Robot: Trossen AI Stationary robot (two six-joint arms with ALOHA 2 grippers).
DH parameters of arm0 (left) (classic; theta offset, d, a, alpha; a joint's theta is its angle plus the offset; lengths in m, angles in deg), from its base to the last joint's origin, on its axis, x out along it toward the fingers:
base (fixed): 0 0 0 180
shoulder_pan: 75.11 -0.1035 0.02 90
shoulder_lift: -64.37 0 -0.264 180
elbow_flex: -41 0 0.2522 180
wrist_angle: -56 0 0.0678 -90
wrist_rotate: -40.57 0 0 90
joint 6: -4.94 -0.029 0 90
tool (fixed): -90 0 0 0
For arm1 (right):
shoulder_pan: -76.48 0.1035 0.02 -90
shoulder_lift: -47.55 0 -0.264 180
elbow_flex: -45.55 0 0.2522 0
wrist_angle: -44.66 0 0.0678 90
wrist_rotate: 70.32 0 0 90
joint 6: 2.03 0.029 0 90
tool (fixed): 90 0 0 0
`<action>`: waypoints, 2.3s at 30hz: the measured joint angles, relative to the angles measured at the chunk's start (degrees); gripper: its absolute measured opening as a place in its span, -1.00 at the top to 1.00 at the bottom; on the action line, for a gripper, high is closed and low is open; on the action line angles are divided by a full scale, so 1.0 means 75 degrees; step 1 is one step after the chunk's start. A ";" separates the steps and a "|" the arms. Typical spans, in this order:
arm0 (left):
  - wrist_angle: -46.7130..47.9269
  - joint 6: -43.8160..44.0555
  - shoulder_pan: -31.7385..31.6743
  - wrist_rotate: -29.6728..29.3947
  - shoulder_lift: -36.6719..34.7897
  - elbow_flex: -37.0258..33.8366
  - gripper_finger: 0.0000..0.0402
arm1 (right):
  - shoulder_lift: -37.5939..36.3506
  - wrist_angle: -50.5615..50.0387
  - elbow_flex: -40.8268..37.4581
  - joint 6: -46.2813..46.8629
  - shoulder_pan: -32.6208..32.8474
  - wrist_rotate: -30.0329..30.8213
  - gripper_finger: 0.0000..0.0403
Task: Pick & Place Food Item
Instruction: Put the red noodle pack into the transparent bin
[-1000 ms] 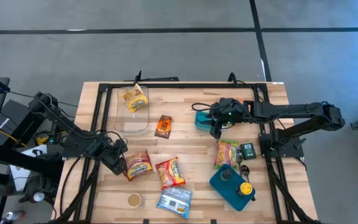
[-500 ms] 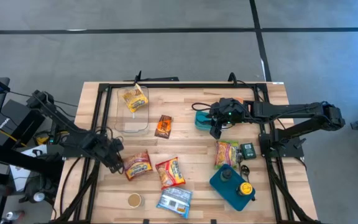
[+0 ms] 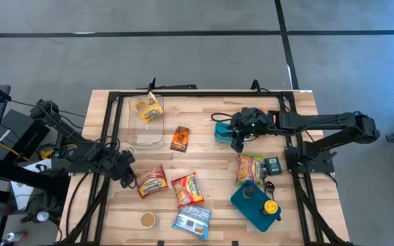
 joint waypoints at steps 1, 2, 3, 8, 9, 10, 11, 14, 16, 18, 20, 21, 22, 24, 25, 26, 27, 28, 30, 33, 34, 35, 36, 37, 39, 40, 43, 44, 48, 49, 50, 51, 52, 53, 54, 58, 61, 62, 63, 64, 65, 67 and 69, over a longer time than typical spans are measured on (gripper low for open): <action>-0.0095 -0.0004 0.0000 0.0000 0.0001 -0.0006 0.35 | 0.0000 0.0000 0.0000 0.0000 0.0000 0.0000 0.43; -0.0163 -0.0004 0.0000 0.0003 0.0004 -0.0011 0.35 | 0.0000 0.0000 0.0000 0.0000 0.0000 -0.0003 0.43; -0.0226 -0.0007 0.0000 0.0005 0.0007 -0.0014 0.35 | 0.0000 0.0000 0.0000 0.0000 0.0000 0.0000 0.43; -0.0433 -0.0034 0.0000 0.0125 0.0007 -0.0014 0.35 | 0.0000 0.0001 0.0000 0.0003 -0.0001 0.0000 0.43; -0.0503 -0.0039 0.0000 0.0125 0.0007 -0.0014 0.35 | 0.0000 0.0000 0.0000 0.0002 0.0000 0.0000 0.43; -0.0580 -0.0045 0.0000 0.0125 0.0007 -0.0014 0.35 | 0.0000 0.0000 0.0000 0.0003 0.0000 0.0000 0.43; -0.0669 -0.0051 0.0000 0.0125 0.0007 -0.0014 0.35 | 0.0000 0.0000 0.0000 0.0003 0.0000 0.0000 0.43; -0.0754 -0.0057 0.0000 0.0122 0.0007 -0.0014 0.35 | 0.0000 0.0000 0.0000 0.0003 0.0000 0.0000 0.43; -0.0729 -0.0054 0.0000 0.0122 0.0021 -0.0014 0.35 | 0.0000 0.0000 0.0000 0.0003 -0.0002 0.0000 0.43; -0.0725 -0.0054 0.0000 0.0122 0.0025 -0.0014 0.35 | 0.0000 0.0002 0.0000 0.0003 -0.0001 -0.0001 0.43; -0.0728 -0.0057 0.0000 0.0119 0.0025 -0.0014 0.35 | 0.0000 0.0000 0.0000 0.0003 0.0000 0.0000 0.43; -0.0725 -0.0057 0.0000 0.0119 0.0025 -0.0014 0.35 | 0.0000 0.0000 0.0000 0.0003 -0.0003 0.0000 0.43; -0.0725 -0.0057 0.0000 0.0116 0.0025 -0.0014 0.35 | 0.0000 0.0001 0.0000 0.0003 -0.0001 0.0000 0.43; -0.0725 -0.0057 0.0000 0.0066 0.0039 -0.0014 0.35 | 0.0000 0.0000 0.0000 0.0003 0.0000 0.0000 0.43; -0.0725 -0.0057 0.0000 0.0039 0.0070 -0.0014 0.35 | 0.0000 0.0000 0.0000 0.0003 -0.0002 -0.0001 0.43; -0.0725 -0.0057 0.0000 0.0022 0.0102 -0.0014 0.35 | 0.0000 0.0002 0.0000 0.0003 -0.0002 -0.0001 0.43; -0.0726 -0.0057 0.0000 0.0010 0.0155 -0.0014 0.35 | 0.0000 0.0000 0.0000 0.0003 -0.0001 -0.0001 0.43; -0.0745 -0.0057 0.0000 0.0006 0.0216 -0.0029 0.35 | 0.0000 0.0001 0.0000 0.0005 -0.0002 0.0000 0.43; -0.0884 -0.0057 0.0000 0.0000 0.0316 -0.0122 0.35 | 0.0000 0.0002 0.0000 0.0003 -0.0003 -0.0002 0.43; -0.1213 -0.0060 0.0006 -0.0029 0.0363 -0.0301 0.35 | 0.0000 0.0000 0.0000 0.0005 -0.0003 -0.0001 0.43; -0.1261 -0.0066 0.0006 -0.0039 0.0357 -0.0304 0.35 | 0.0000 0.0003 0.0000 0.0004 0.0000 0.0000 0.43; -0.1308 -0.0138 0.0006 -0.0047 0.0338 -0.0314 0.36 | 0.0000 0.0003 0.0000 0.0003 -0.0002 0.0000 0.43; -0.1363 -0.0233 0.0006 -0.0047 0.0314 -0.0328 0.38 | 0.0000 0.0003 0.0000 0.0006 -0.0002 -0.0001 0.43; -0.1436 -0.0395 0.0003 -0.0042 0.0308 -0.0341 0.40 | 0.0000 0.0002 0.0000 0.0006 -0.0003 -0.0001 0.43; -0.1598 -0.0572 0.0000 0.0005 0.0310 -0.0358 0.48 | 0.0000 0.0003 0.0000 0.0005 -0.0002 0.0000 0.43; -0.1637 -0.0587 0.0000 0.0011 0.0318 -0.0358 0.52 | 0.0000 0.0003 0.0000 0.0003 -0.0003 -0.0002 0.43; -0.1643 -0.0596 0.0000 0.0024 0.0319 -0.0358 0.66 | 0.0000 0.0003 0.0000 0.0006 -0.0003 -0.0003 0.43; -0.1646 -0.0597 0.0000 0.0054 0.0319 -0.0358 0.71 | 0.0000 0.0003 0.0000 0.0005 -0.0003 -0.0001 0.43; -0.1643 -0.0596 0.0000 0.0058 0.0316 -0.0358 0.92 | 0.0000 0.0003 0.0000 0.0005 -0.0002 0.0000 0.43; -0.1643 -0.0596 0.0000 0.0058 0.0316 -0.0358 0.96 | 0.0000 0.0003 0.0000 0.0004 -0.0003 -0.0003 0.43; -0.1643 -0.0596 0.0000 0.0055 0.0316 -0.0358 0.98 | 0.0000 0.0003 0.0000 0.0003 -0.0003 -0.0001 0.43; -0.1643 -0.0596 0.0000 0.0055 0.0316 -0.0358 0.98 | 0.0000 0.0003 0.0000 0.0003 -0.0003 0.0000 0.43; -0.1646 -0.0596 0.0000 0.0052 0.0316 -0.0358 0.98 | 0.0000 0.0003 0.0000 0.0004 -0.0003 -0.0001 0.43; -0.1643 -0.0598 0.0000 0.0052 0.0316 -0.0358 0.98 | 0.0000 0.0003 0.0000 0.0003 0.0000 0.0000 0.43; -0.1645 -0.0597 0.0000 0.0049 0.0316 -0.0358 0.98 | 0.0000 0.0003 0.0000 0.0005 -0.0002 -0.0002 0.43; -0.1646 -0.0596 0.0000 0.0038 0.0310 -0.0358 0.99 | 0.0000 0.0003 0.0000 0.0003 -0.0003 -0.0001 0.43; -0.1648 -0.0599 0.0000 0.0035 0.0310 -0.0356 1.00 | 0.0000 0.0003 0.0000 0.0003 -0.0001 0.0000 0.43; -0.1648 -0.0599 0.0000 0.0032 0.0310 -0.0355 1.00 | 0.0000 0.0003 0.0000 0.0003 -0.0002 0.0000 0.43; -0.1649 -0.0599 0.0000 0.0030 0.0310 -0.0355 1.00 | 0.0000 0.0003 0.0000 0.0003 -0.0003 0.0000 0.43; -0.1649 -0.0599 0.0000 0.0027 0.0310 -0.0355 1.00 | 0.0000 0.0003 0.0000 0.0003 -0.0003 0.0000 0.43; -0.1649 -0.0615 0.0000 0.0015 0.0310 -0.0355 1.00 | 0.0000 0.0003 0.0000 0.0003 -0.0003 0.0000 0.43; -0.1661 -0.0772 0.0000 -0.0024 0.0310 -0.0355 1.00 | 0.0000 0.0003 0.0000 0.0003 -0.0003 0.0000 0.43; -0.1743 -0.0946 0.0000 -0.0125 0.0310 -0.0355 1.00 | 0.0000 0.0003 0.0000 0.0003 -0.0003 0.0000 0.43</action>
